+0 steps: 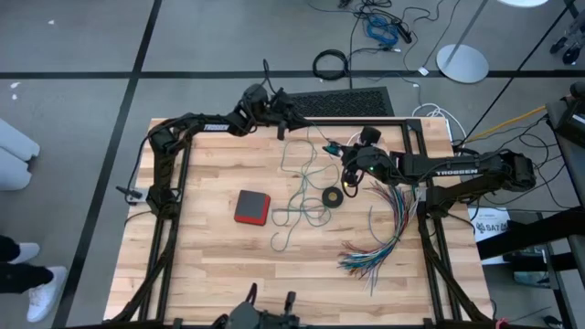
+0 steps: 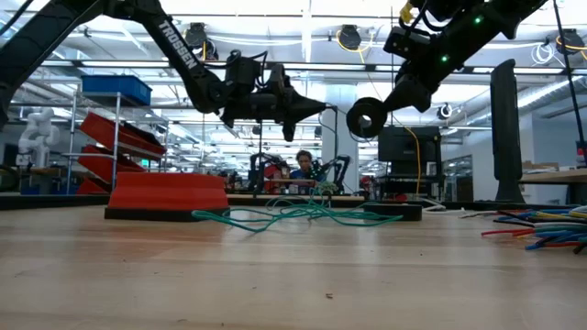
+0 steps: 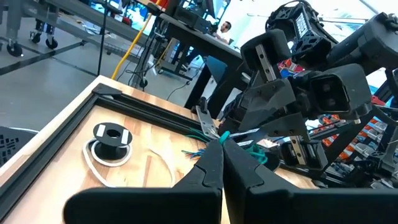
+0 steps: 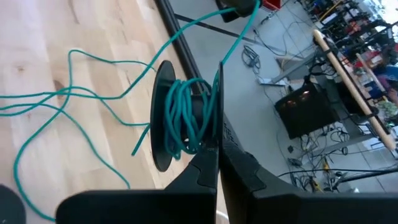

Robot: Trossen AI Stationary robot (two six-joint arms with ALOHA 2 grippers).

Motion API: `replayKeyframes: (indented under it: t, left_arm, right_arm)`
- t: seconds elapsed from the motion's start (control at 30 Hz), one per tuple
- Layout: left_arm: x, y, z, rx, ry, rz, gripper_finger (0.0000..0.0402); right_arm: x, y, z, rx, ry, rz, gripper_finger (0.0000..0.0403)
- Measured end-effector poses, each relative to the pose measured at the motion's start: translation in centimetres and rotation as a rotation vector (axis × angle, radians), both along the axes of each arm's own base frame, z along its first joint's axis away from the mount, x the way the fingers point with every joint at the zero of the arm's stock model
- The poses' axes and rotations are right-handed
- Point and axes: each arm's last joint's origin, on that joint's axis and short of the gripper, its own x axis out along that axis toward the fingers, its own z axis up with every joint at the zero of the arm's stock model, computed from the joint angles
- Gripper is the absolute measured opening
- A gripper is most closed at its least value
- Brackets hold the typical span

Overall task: Coiling cords
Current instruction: Coil the green wire cable on the spool

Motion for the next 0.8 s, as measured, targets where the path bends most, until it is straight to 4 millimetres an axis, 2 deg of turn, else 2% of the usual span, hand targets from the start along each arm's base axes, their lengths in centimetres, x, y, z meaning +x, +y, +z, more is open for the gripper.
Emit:
replayKeyframes:
  t: [0.8]
  left_arm:
    - [-1.9,2.1,0.0,-0.019,0.005,0.025,0.0]
  right_arm:
    - [0.0,0.2,-0.2,0.059,0.002,0.062,0.0]
